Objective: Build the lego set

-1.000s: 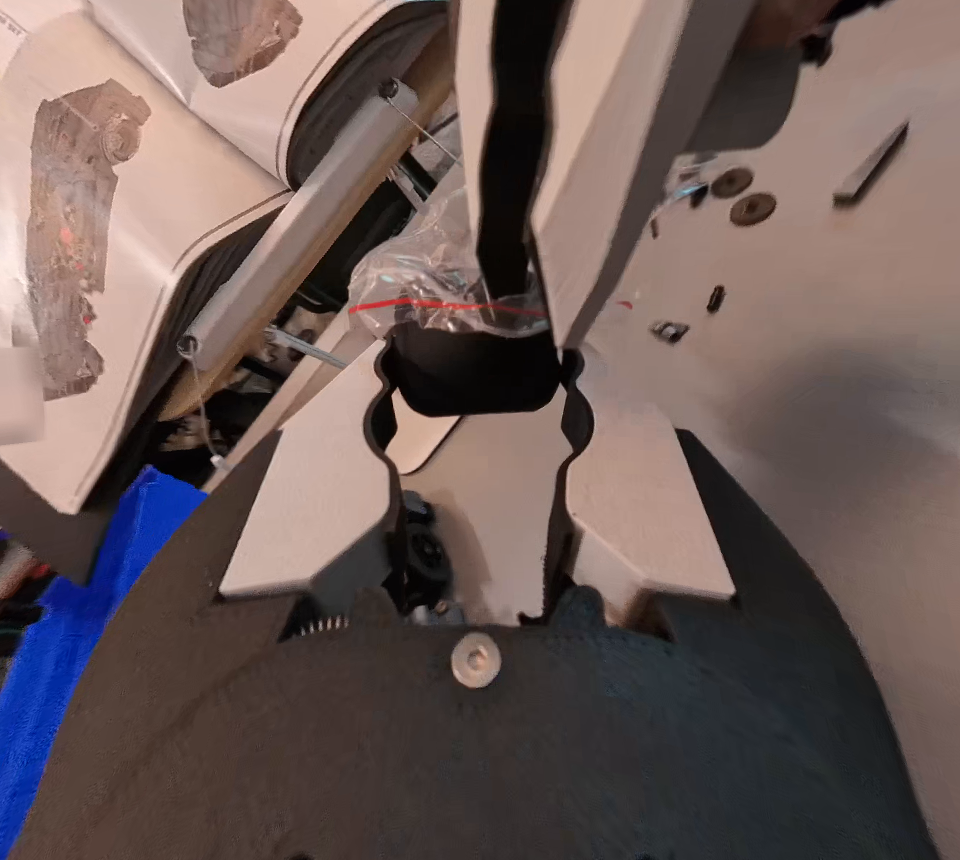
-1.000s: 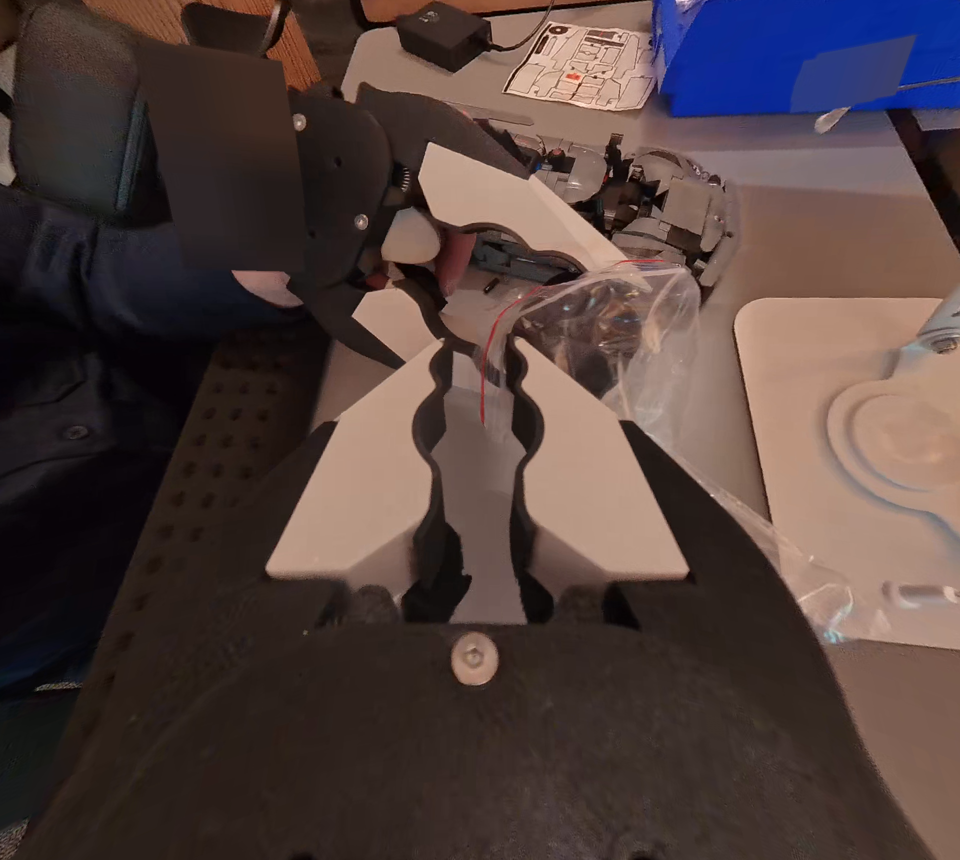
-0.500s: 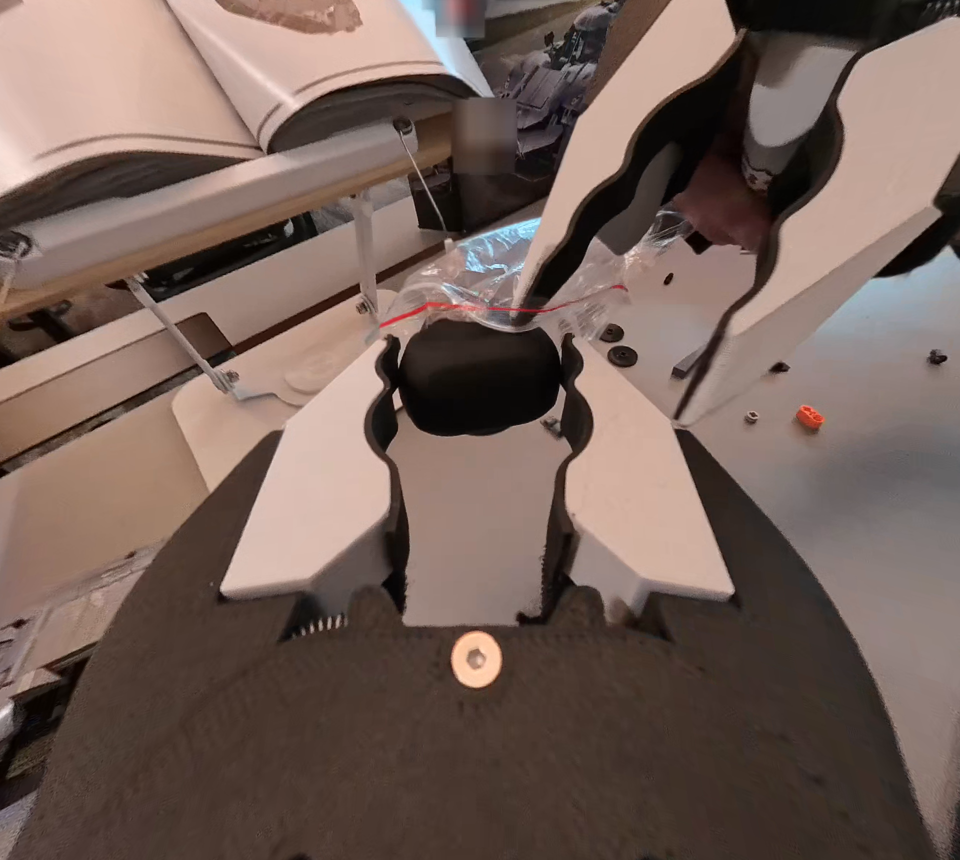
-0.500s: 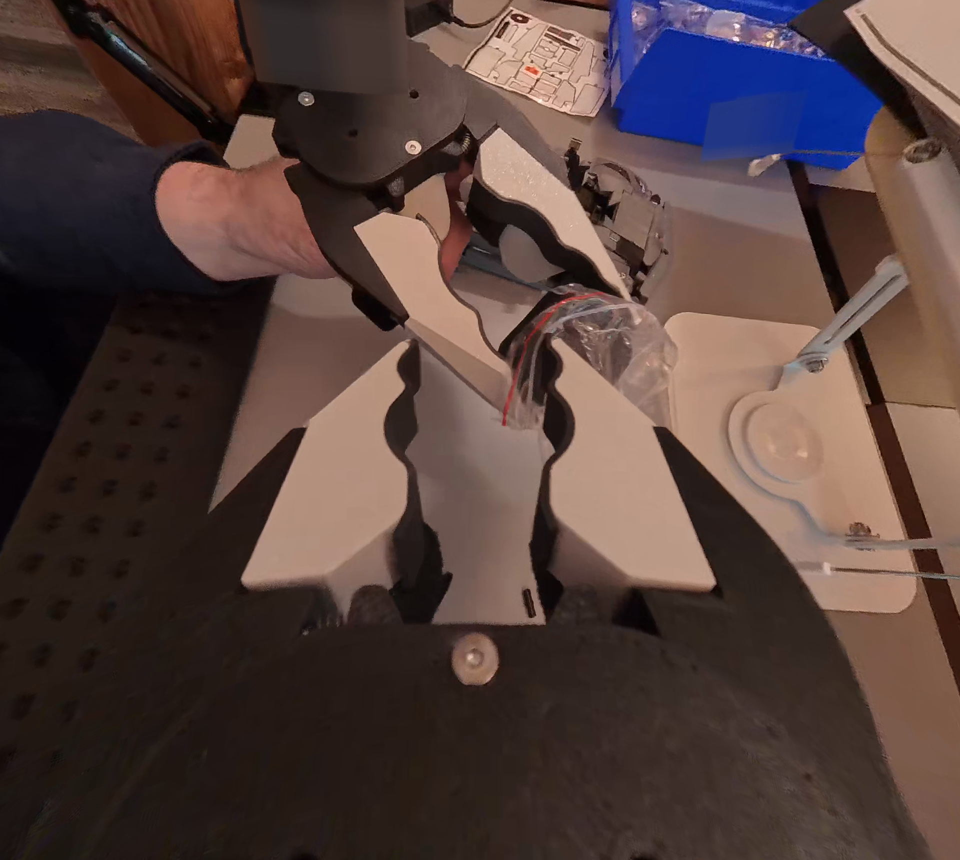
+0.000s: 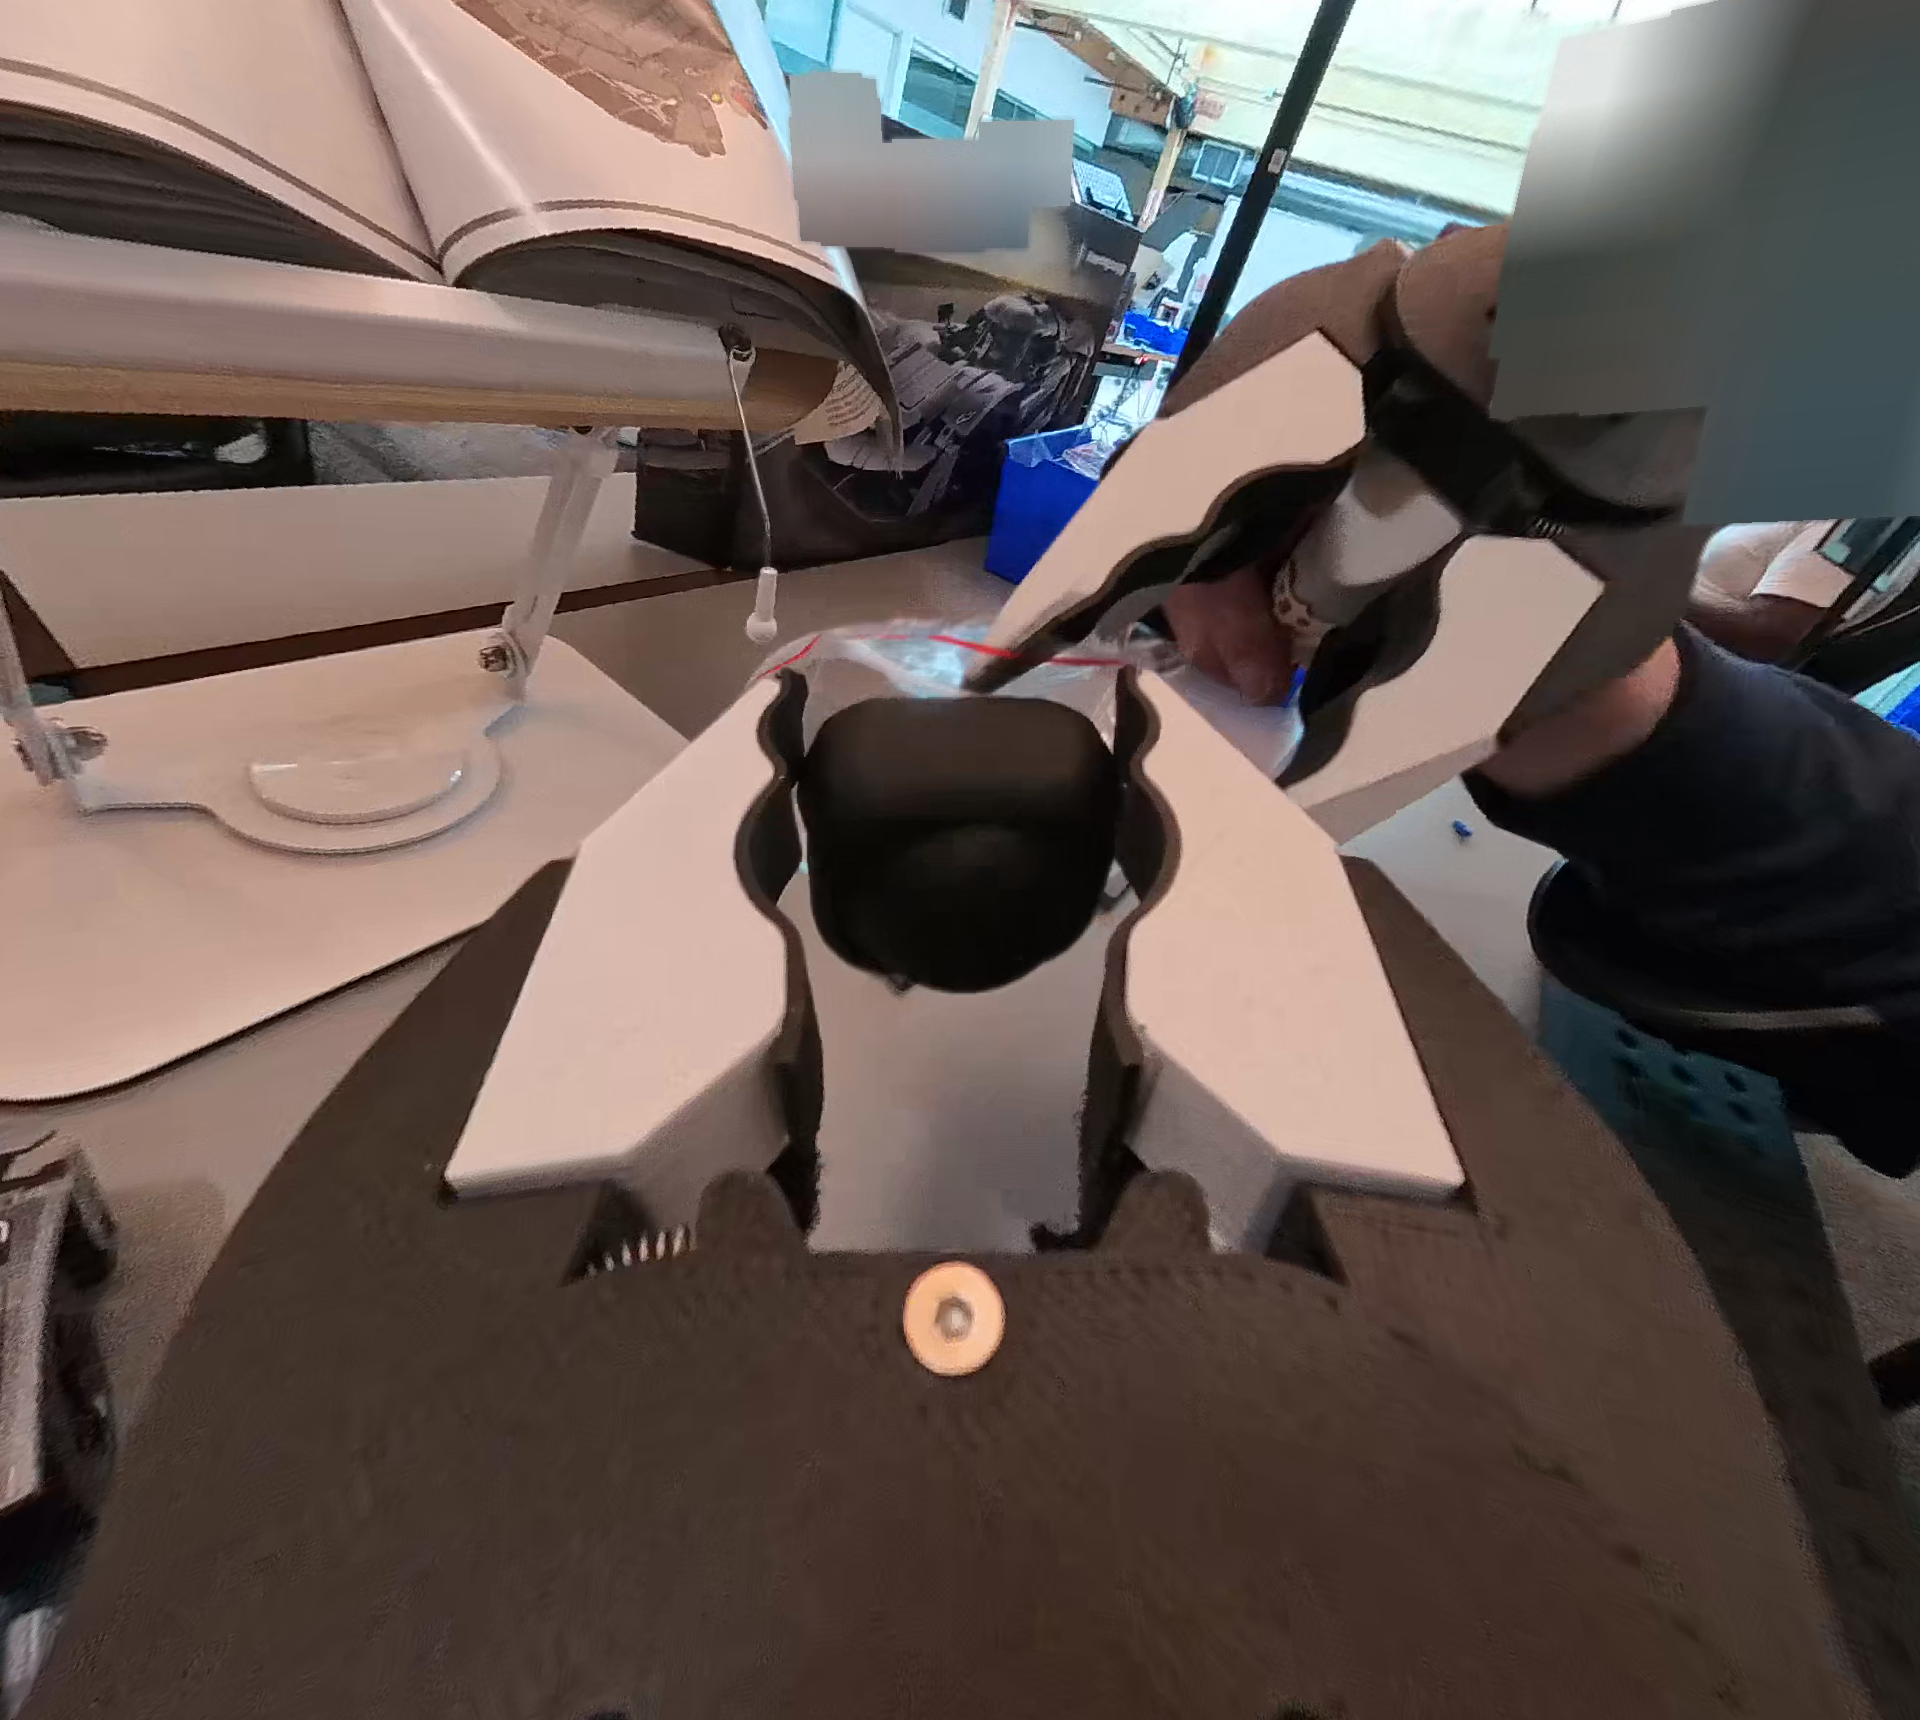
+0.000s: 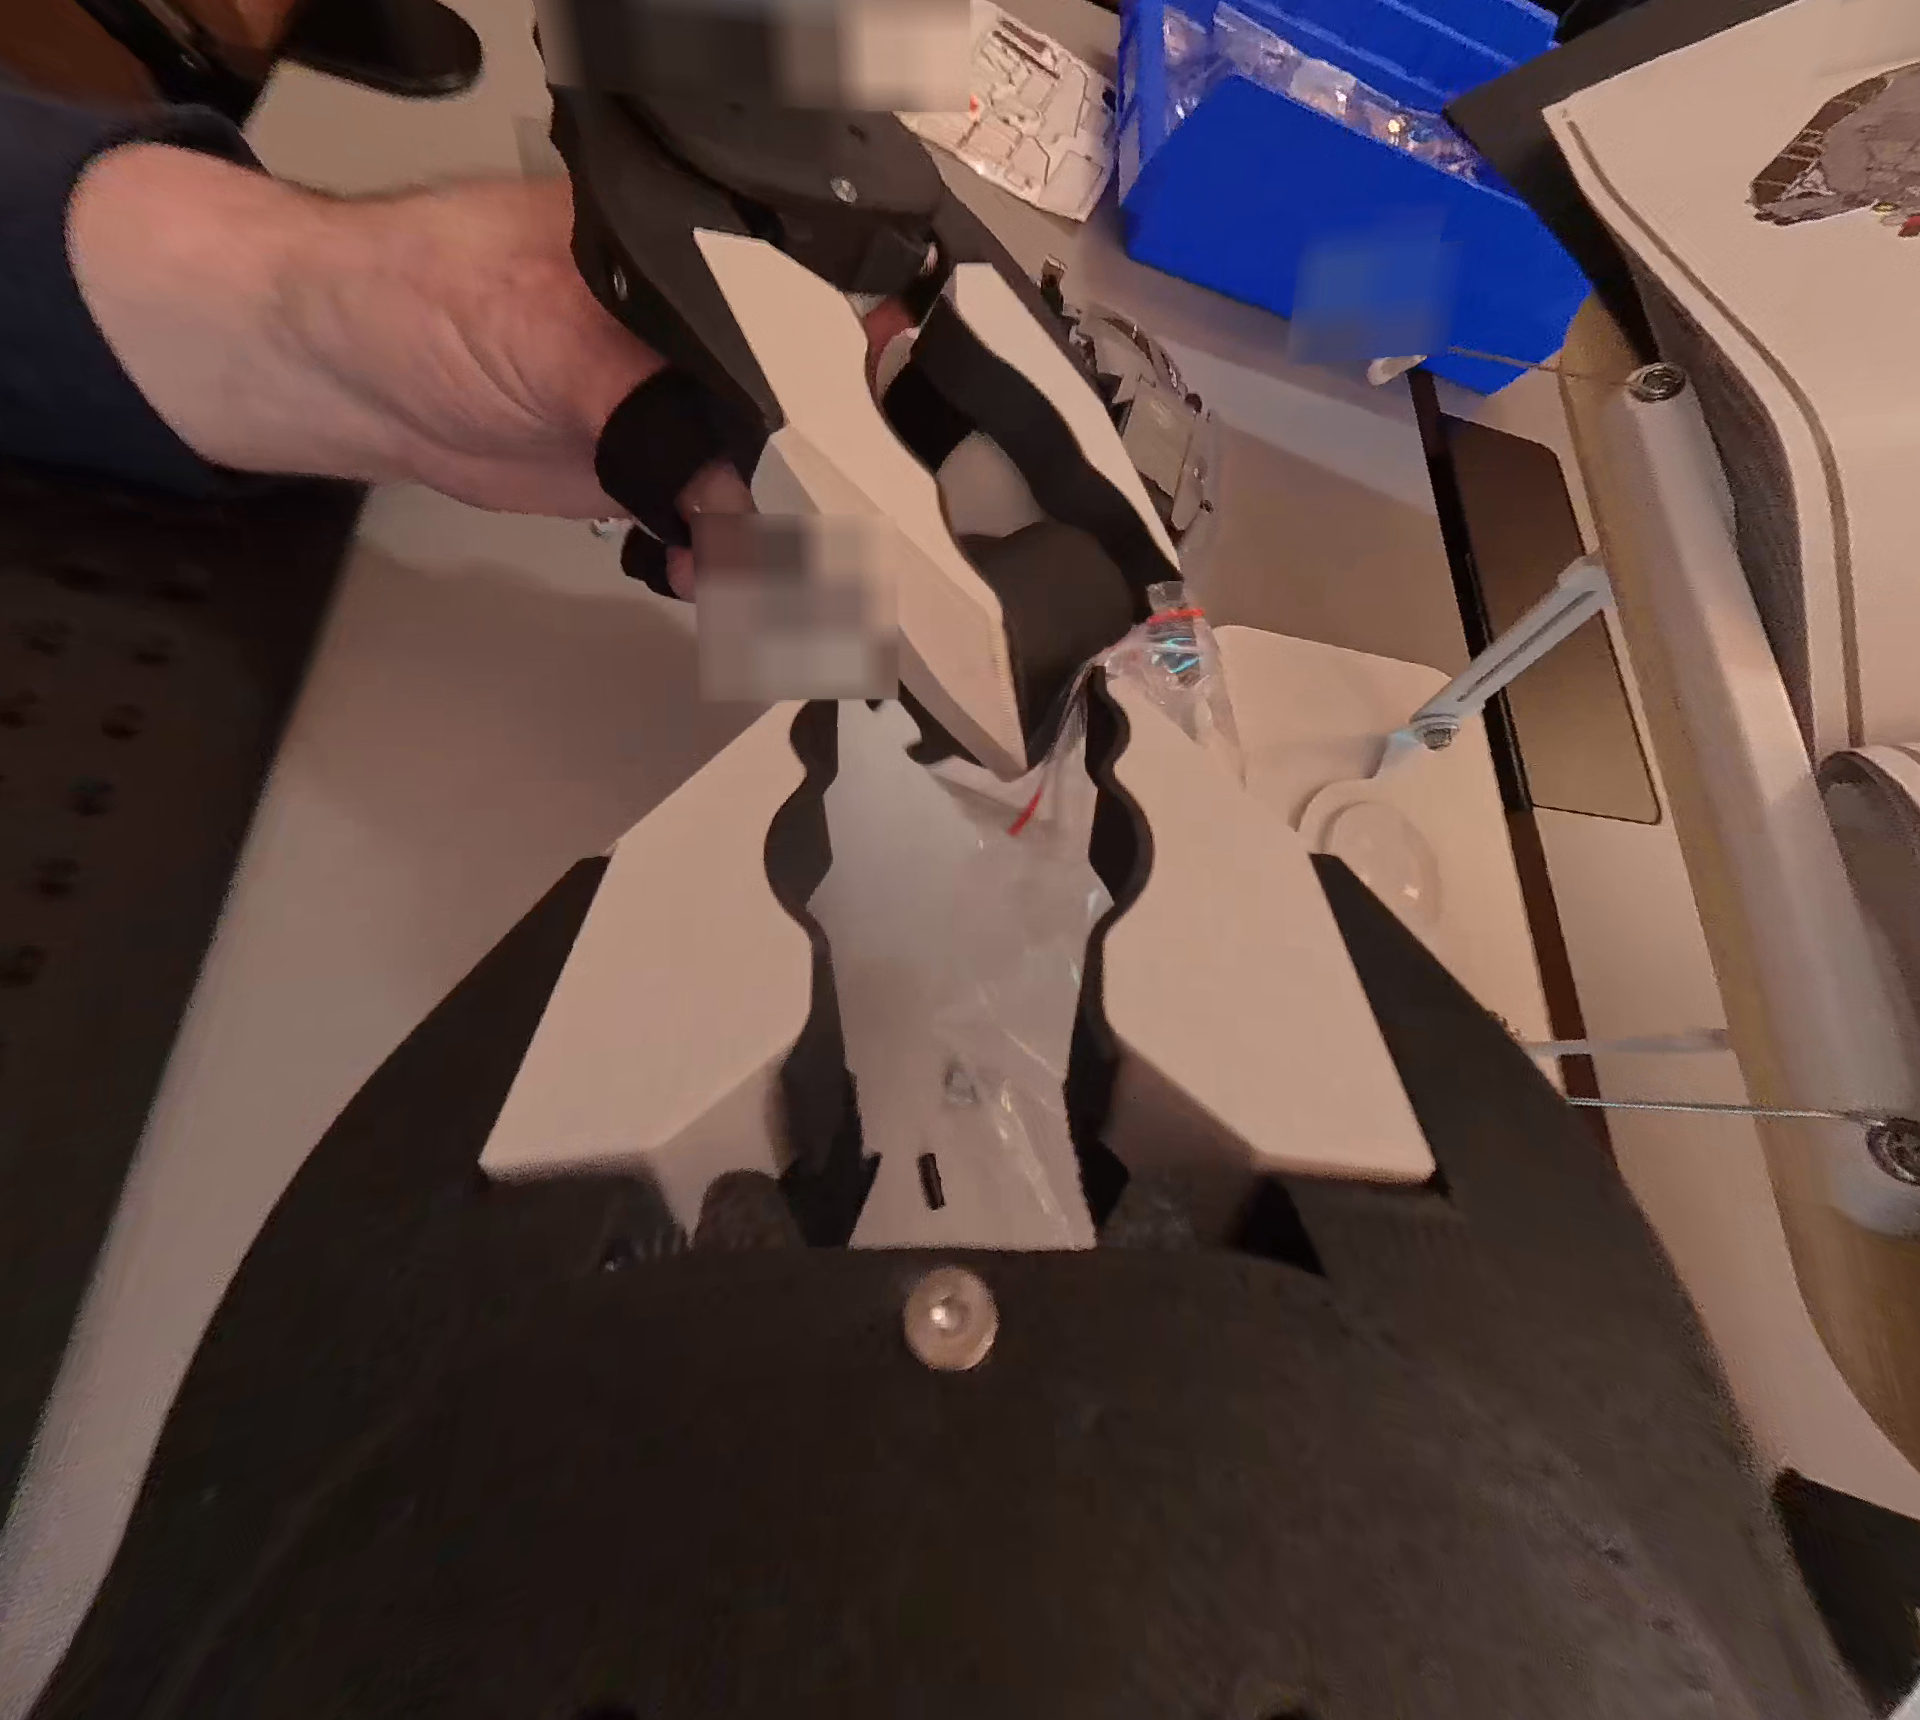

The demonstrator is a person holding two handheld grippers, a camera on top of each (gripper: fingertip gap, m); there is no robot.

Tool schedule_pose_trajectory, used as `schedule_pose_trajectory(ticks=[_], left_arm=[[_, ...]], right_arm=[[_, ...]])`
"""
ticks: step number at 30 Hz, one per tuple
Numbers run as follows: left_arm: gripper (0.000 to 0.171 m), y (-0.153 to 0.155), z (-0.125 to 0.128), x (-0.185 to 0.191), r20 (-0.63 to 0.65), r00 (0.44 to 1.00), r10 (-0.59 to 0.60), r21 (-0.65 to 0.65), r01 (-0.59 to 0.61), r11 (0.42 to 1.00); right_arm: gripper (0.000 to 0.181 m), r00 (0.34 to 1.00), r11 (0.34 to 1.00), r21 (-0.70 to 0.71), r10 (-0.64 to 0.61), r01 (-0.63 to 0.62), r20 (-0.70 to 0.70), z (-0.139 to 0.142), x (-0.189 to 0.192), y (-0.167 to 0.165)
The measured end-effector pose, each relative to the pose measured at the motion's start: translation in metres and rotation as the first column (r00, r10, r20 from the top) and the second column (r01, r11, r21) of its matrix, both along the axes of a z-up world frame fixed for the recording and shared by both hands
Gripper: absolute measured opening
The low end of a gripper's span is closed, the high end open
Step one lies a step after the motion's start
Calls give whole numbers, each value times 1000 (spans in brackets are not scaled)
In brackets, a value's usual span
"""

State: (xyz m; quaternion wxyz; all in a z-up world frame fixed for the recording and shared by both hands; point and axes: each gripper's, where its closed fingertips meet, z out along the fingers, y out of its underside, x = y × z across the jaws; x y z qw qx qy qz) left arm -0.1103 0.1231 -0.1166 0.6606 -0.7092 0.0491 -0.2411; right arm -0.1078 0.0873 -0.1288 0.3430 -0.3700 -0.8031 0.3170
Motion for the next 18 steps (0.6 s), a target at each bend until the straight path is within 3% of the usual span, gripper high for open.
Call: schedule_pose_trajectory(ticks=[2,3,4,6,11,18], left_arm=[[51,1,-3,0,3,1000,0,-14,0,1000],[28,-1,-3,2,10,1000,-14,-10,14,1000],[19,-1,-3,3,23,999,-31,-2,31,1000],[19,-1,-10,6,45,998,-51,-45,53,998],[19,3,-28,8,36,996,-79,-124,83,989],[38,-16,-13,-1,-221,975,12,-79,-30,996]], right_arm=[[41,1000,999,29,-14,14,2,-6,-3,1],[45,1000,999,33,-27,27,-2,-7,-4,2],[40,999,998,35,-51,51,-8,-8,-6,6],[19,997,997,27,-72,71,32,-14,-5,13],[16,991,997,-45,-60,65,116,-29,-2,15],[0,991,990,-141,31,-13,127,-22,8,7]])
